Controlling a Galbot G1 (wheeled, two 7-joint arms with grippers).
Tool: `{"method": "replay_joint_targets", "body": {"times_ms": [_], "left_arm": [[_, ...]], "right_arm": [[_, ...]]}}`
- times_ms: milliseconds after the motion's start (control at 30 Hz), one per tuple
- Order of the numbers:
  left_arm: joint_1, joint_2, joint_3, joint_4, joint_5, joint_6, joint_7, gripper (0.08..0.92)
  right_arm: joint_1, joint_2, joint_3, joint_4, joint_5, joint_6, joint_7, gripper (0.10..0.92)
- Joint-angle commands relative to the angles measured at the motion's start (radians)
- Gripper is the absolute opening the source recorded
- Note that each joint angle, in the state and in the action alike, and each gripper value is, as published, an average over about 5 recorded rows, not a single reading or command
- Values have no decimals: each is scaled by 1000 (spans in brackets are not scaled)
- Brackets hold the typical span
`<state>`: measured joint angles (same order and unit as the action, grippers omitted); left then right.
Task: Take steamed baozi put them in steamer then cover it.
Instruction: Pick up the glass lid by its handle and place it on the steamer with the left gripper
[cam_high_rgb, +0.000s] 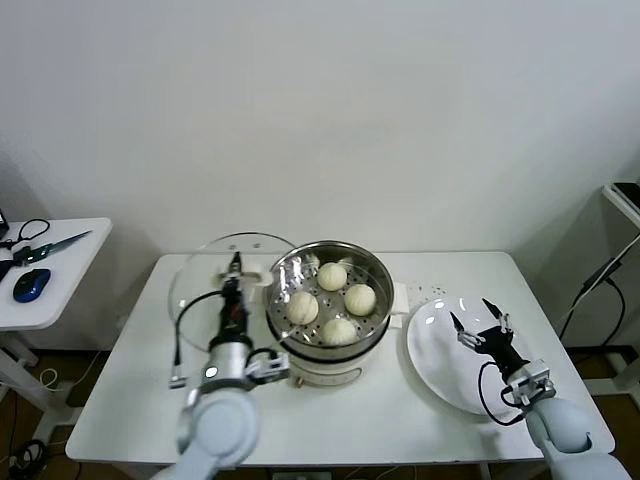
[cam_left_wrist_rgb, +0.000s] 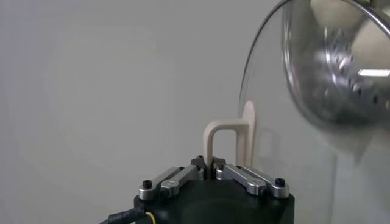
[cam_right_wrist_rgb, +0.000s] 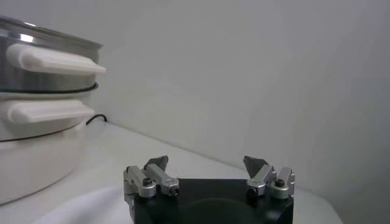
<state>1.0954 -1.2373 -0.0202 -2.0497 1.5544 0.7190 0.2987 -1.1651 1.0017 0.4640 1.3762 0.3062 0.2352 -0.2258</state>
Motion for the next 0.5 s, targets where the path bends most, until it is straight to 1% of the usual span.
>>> {"method": "replay_joint_targets", "body": {"times_ms": [33, 167, 500], "left_arm": [[-154, -247, 178, 190, 102, 66, 38, 146], [-176, -279, 195, 240, 95, 66, 30, 146], [-180, -284, 206, 292, 56, 66, 2, 146]], "right_arm": [[-7, 2, 8, -3, -3, 3, -1, 823], [-12, 7, 14, -1, -7, 5, -1, 823], [-22, 15, 30, -3, -18, 9, -3, 823]]}}
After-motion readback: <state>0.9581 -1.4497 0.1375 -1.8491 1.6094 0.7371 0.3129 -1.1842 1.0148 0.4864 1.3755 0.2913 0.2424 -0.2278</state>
